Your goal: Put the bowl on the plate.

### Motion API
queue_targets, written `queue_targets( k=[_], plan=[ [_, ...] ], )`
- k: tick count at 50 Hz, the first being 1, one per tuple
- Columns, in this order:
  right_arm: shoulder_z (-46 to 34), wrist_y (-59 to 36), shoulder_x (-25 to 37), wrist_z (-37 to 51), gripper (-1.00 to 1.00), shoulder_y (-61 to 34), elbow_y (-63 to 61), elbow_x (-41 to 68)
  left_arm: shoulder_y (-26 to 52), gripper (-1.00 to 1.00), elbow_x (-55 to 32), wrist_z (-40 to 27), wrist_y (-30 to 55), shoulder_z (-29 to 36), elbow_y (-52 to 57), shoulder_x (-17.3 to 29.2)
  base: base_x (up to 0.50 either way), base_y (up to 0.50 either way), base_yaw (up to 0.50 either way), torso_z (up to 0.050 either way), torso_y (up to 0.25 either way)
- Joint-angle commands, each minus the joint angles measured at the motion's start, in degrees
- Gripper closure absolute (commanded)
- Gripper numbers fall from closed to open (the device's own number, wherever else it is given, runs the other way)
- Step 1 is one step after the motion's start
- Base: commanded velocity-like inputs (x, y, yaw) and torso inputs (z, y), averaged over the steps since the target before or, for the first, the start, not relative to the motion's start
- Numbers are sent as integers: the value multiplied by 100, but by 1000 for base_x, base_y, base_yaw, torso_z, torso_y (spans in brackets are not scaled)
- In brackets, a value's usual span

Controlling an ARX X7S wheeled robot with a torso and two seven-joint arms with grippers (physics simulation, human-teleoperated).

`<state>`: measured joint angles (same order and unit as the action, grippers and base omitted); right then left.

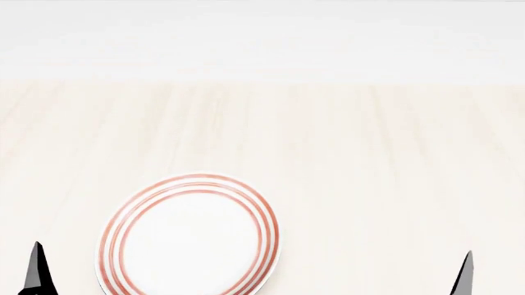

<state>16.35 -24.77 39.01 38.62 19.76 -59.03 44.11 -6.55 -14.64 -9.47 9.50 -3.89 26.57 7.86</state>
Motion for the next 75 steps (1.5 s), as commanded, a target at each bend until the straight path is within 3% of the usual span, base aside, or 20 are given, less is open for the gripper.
queue_targets(
  k=[1, 4, 6, 8, 10, 12, 15, 20, 32, 49, 63, 75],
  plan=[
    [-34, 952, 1346, 822, -100, 1260, -93, 795, -59, -100, -111, -57, -30, -9, 74, 70, 0, 0, 0, 0, 0],
    [405, 2091, 2015, 917, -100, 2509, -94, 1095, -92, -100, -137, -68, -30, 1, 122, 85, 0, 0, 0, 0, 0],
    [815, 1784, 1667, 362, -100, 2521, -96, 1488, -107, -100, -141, -72, -48, 14, 129, 92, 0, 0, 0, 0, 0],
    [1909, 886, 821, -519, -100, 2521, -97, 2090, -128, -100, -140, -74, -73, 34, 140, 96, 0, 0, 0, 0, 0],
    [2624, 398, 388, -801, -100, 2520, -97, 2469, -132, -100, -151, -83, -76, 46, 147, 100, 0, 0, 0, 0, 0],
    [3141, 226, 246, -988, -100, 2503, -92, 2867, -142, -100, -147, -92, -99, 67, 156, 99, 0, 0, 0, 0, 0],
    [3189, 226, 425, -1044, -100, 2281, 61, 3043, -159, -100, -150, -99, -131, 90, 168, 106, 0, 0, 0, 0, 0],
    [2582, 219, 1033, -868, -100, 1444, 444, 3160, -129, -100, -188, -120, -139, 104, 176, 123, 0, 0, 0, 0, 0],
    [1114, 222, 1686, -805, -100, -57, 1143, 3161, -90, -100, -229, -183, -132, 177, 184, 156, 0, 0, 0, 0, 0],
    [-1315, -417, 1501, -1416, -100, -1875, 2606, 2674, -111, -100, -311, -278, -90, 229, 305, 231, 0, 0, 0, 0, 0],
    [-2231, -950, 1414, -1958, -100, -2456, 2814, 2478, -151, -100, -406, -341, -92, 207, 364, 301, 0, 0, 0, 0, 0],
    [-2320, -1237, 1540, -1867, -100, -2624, 2839, 2716, -179, -100, -449, -381, -114, 228, 391, 348, 0, 0, 0, 0, 0]
  ],
)
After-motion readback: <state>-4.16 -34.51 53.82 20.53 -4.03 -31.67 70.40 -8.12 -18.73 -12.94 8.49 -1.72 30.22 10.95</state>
